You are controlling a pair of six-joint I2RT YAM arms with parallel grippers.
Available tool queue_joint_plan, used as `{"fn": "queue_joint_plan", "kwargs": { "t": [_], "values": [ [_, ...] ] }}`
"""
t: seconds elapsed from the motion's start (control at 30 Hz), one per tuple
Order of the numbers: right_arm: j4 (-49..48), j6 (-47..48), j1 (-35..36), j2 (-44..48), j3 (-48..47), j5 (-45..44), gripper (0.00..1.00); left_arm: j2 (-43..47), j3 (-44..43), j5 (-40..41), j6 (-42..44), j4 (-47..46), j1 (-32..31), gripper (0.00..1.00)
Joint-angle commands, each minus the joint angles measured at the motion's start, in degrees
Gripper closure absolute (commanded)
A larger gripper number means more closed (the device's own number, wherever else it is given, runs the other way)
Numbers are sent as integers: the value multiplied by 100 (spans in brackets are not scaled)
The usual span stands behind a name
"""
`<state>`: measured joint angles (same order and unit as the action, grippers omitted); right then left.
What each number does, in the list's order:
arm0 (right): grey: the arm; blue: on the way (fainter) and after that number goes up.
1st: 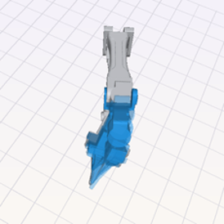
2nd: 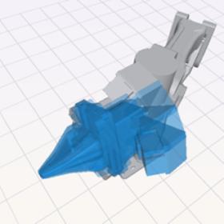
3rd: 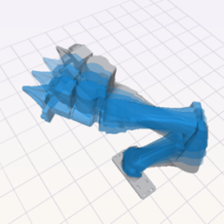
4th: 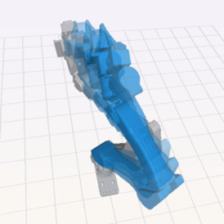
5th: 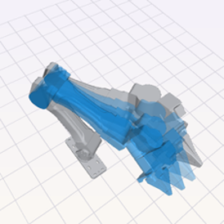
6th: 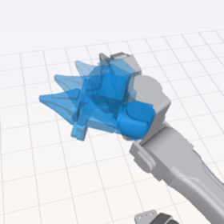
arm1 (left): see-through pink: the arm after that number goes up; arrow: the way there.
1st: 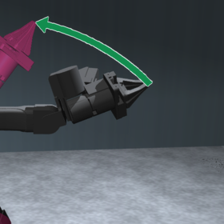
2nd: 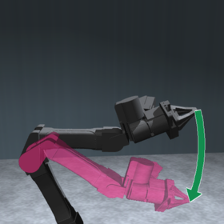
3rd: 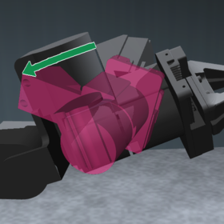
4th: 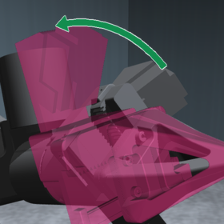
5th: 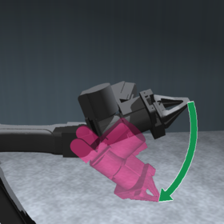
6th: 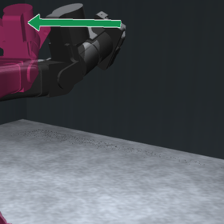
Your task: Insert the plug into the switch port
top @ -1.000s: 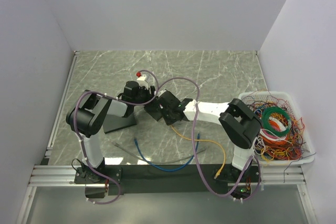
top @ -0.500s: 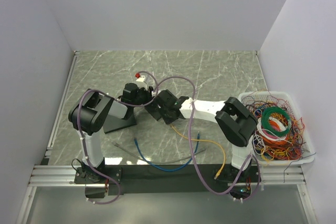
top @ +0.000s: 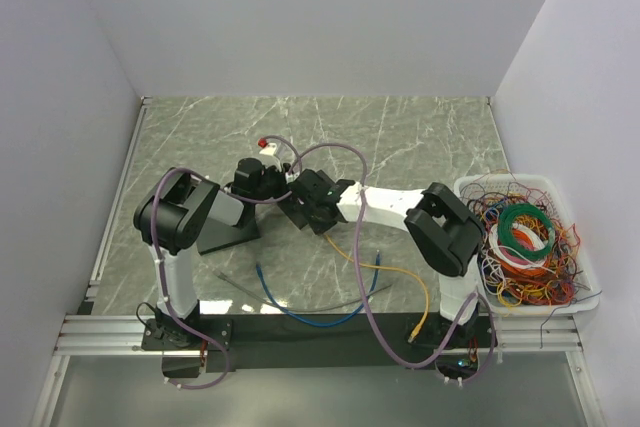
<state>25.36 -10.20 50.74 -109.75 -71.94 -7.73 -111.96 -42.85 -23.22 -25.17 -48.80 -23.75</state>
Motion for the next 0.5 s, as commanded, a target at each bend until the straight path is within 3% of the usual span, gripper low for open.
{"fn": "queue_joint_plan", "kwargs": {
  "t": [0.0,0.47],
  "values": [
    [-990,79,-99,-125,-496,-352,100,-335,137,-604,3,942,-227,62],
    [-1165,-219,-284,-529,-1304,-177,100,-563,66,-929,-129,819,-87,75]
  ]
}}
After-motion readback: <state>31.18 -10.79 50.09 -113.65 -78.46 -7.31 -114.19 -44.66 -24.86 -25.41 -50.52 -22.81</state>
